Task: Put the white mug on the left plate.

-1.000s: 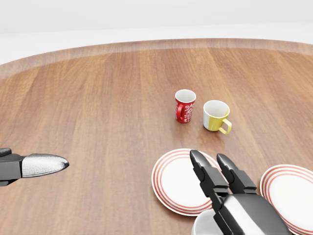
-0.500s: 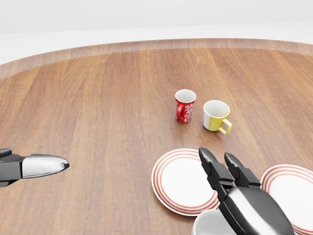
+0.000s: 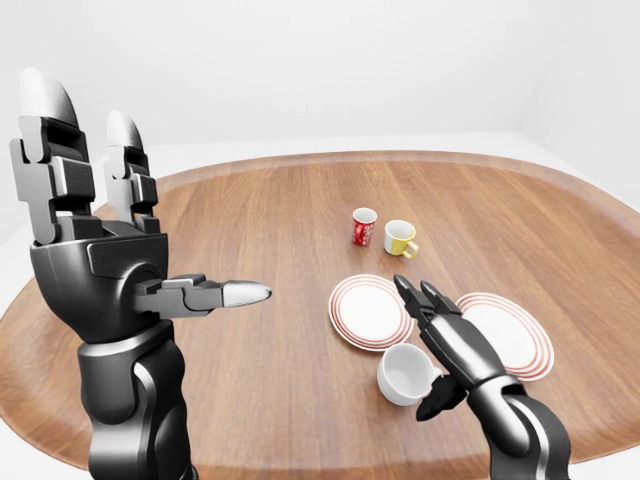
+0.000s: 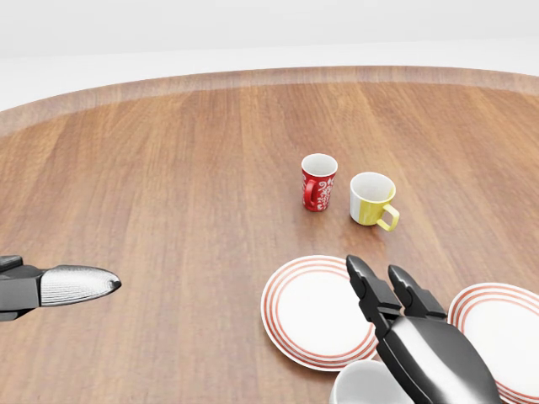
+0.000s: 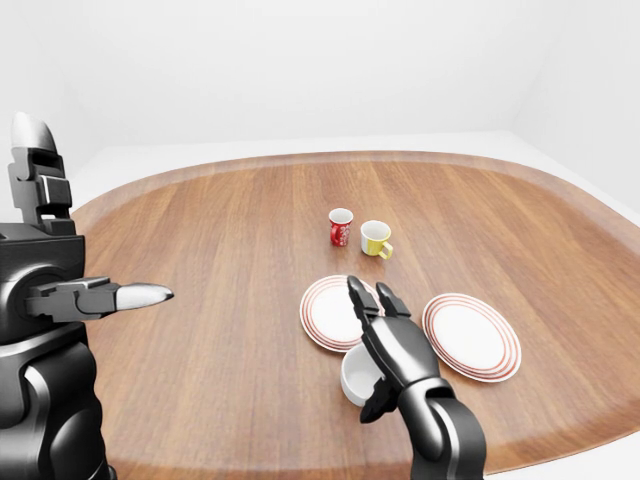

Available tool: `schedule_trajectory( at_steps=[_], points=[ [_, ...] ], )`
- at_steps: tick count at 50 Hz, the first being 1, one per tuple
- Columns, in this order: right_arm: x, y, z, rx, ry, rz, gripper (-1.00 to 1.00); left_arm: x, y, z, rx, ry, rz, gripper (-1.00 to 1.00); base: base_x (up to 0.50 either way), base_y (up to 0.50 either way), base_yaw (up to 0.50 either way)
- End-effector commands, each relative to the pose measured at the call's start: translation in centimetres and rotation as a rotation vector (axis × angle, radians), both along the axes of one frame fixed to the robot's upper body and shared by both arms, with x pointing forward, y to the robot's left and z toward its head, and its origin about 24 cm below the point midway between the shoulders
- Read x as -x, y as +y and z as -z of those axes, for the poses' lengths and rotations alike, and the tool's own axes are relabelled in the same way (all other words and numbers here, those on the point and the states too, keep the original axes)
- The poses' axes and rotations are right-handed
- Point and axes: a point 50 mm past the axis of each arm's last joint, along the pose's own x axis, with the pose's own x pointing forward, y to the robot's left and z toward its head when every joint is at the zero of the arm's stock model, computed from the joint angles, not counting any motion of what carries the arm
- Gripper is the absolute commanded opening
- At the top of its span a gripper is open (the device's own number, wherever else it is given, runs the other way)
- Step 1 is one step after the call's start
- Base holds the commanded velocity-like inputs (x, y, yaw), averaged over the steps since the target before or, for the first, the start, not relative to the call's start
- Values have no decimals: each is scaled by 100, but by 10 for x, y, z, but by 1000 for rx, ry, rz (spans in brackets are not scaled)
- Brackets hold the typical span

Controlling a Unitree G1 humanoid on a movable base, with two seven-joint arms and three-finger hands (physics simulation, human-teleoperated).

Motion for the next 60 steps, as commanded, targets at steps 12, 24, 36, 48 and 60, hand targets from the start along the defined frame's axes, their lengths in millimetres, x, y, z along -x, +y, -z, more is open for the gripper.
schedule_trajectory(
  at_steps=[12,24,36,48,60],
  points=[
    [-6,-4,13,50,41,27,100,0,0,0,-1,1,1,100,0,0,0],
    [-8,-6,18,113,98,26,100,1,0,0,0,0,0,100,0,0,0],
    [-13,-4,24,110,108,24,100,0,-1,1,0,2,2,100,0,0,0],
    [-19,-5,31,106,113,29,100,1,-1,-2,1,-9,2,100,0,0,0],
    [-21,-4,34,122,115,26,100,0,-1,0,-1,-2,2,100,0,0,0]
  ],
)
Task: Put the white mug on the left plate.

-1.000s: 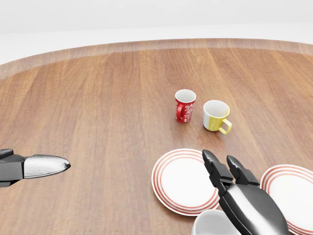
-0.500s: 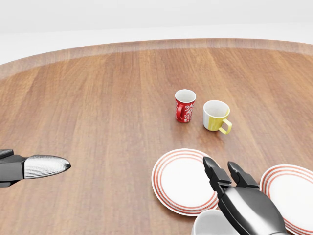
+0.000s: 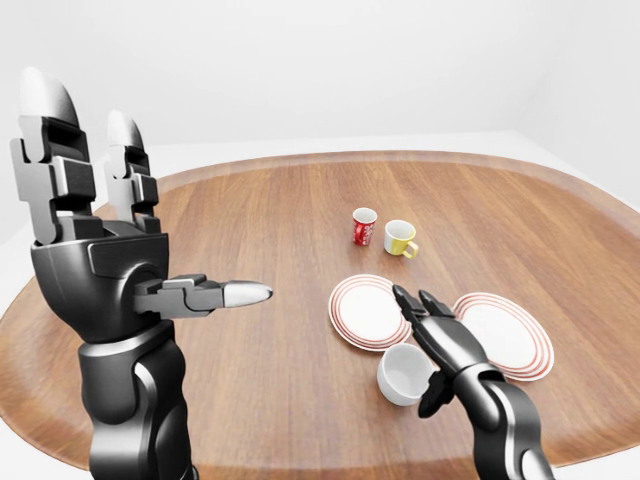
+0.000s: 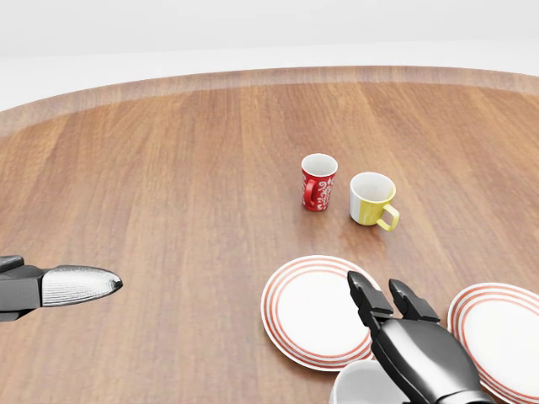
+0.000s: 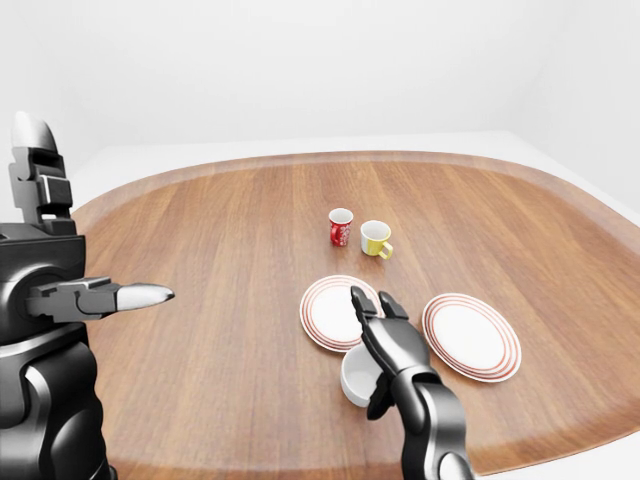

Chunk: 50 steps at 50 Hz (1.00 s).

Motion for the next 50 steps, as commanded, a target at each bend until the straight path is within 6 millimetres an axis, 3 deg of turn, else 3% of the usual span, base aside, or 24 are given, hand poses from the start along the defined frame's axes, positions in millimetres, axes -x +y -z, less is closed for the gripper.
schedule_trajectory(
  at_steps=[1,50],
  points=[
    [-3,1,3,10,3,-3,100,-1,0,0,0,0,0,100,0,0,0],
    [-11,10,15,69,16,-28,100,-1,0,1,-1,6,1,100,0,0,0]
  ],
)
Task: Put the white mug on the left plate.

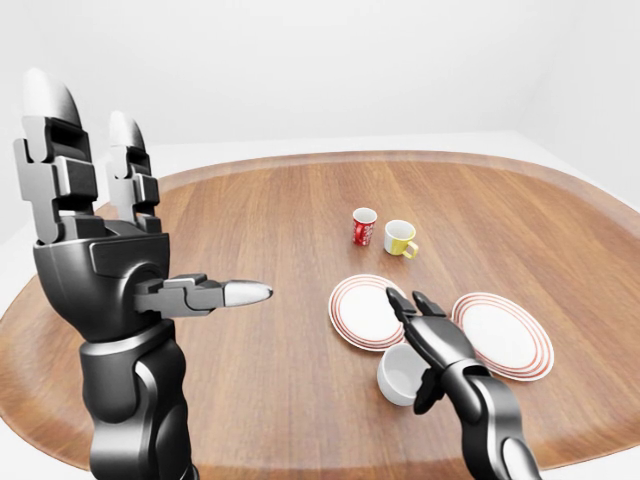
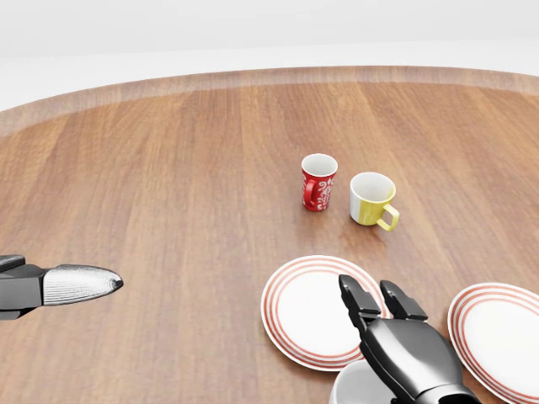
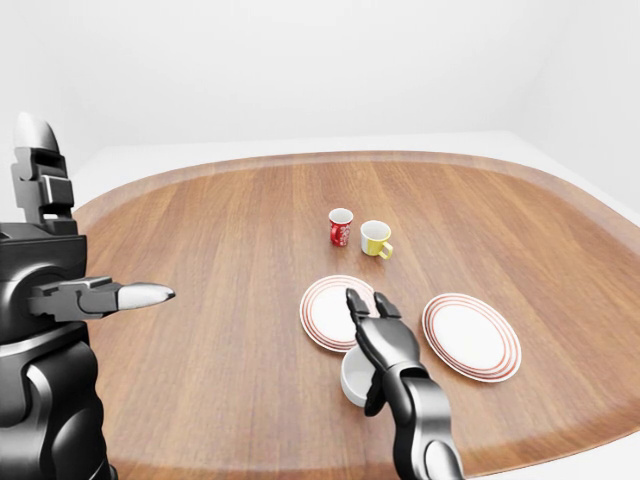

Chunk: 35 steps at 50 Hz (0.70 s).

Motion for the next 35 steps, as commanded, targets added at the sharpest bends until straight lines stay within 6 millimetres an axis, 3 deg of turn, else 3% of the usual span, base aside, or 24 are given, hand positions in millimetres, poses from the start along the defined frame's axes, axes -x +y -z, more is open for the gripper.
schedule_trajectory(
  at_steps=[1,35],
  points=[
    [-2,4,1,14,1,-12,100,0,0,0,0,1,0,100,0,0,0],
    [2,15,15,33,27,-51,100,0,0,1,0,6,0,100,0,0,0]
  ],
)
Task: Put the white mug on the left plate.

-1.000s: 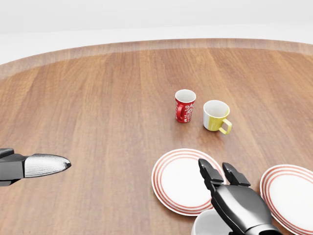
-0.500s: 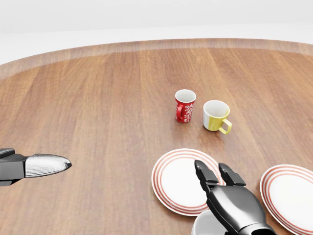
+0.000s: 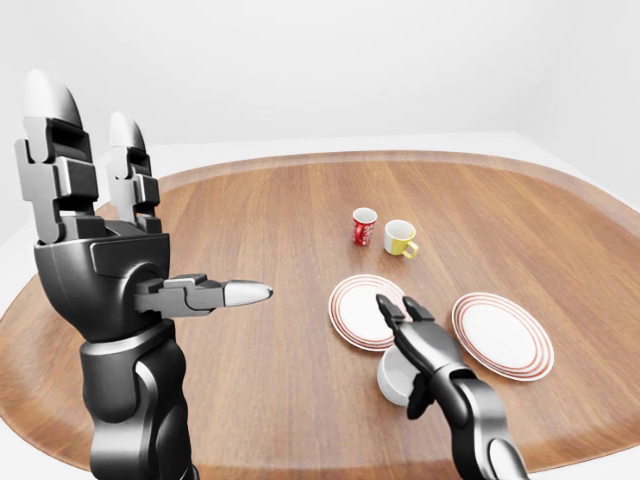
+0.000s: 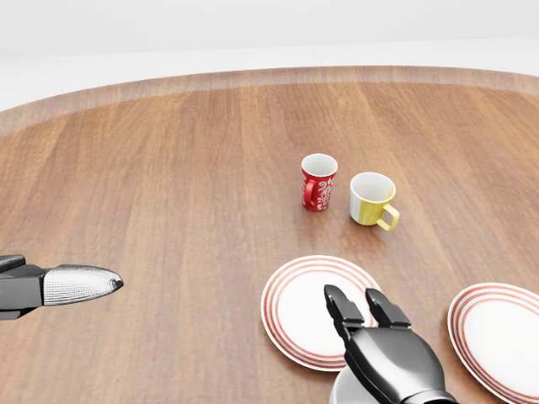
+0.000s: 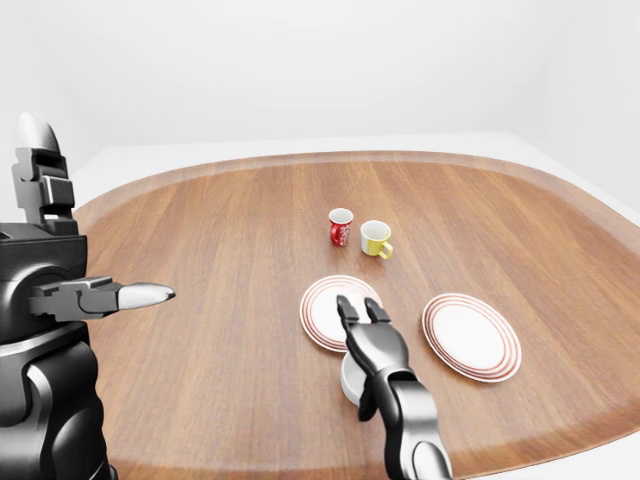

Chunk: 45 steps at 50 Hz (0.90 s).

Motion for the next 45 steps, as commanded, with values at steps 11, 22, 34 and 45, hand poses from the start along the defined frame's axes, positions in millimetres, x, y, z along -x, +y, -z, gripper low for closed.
schedule_trajectory(
  at_steps=[11,22,34,45],
  points=[
    [1,3,10,11,21,-12,100,0,0,0,1,-1,0,100,0,0,0],
    [-1,2,13,15,27,-9,100,0,0,0,0,0,1,100,0,0,0],
    [-4,1,18,21,37,-5,100,0,0,0,1,-3,2,100,0,0,0],
    [-7,2,26,31,53,-6,100,0,0,0,1,-2,1,100,0,0,0]
  ],
)
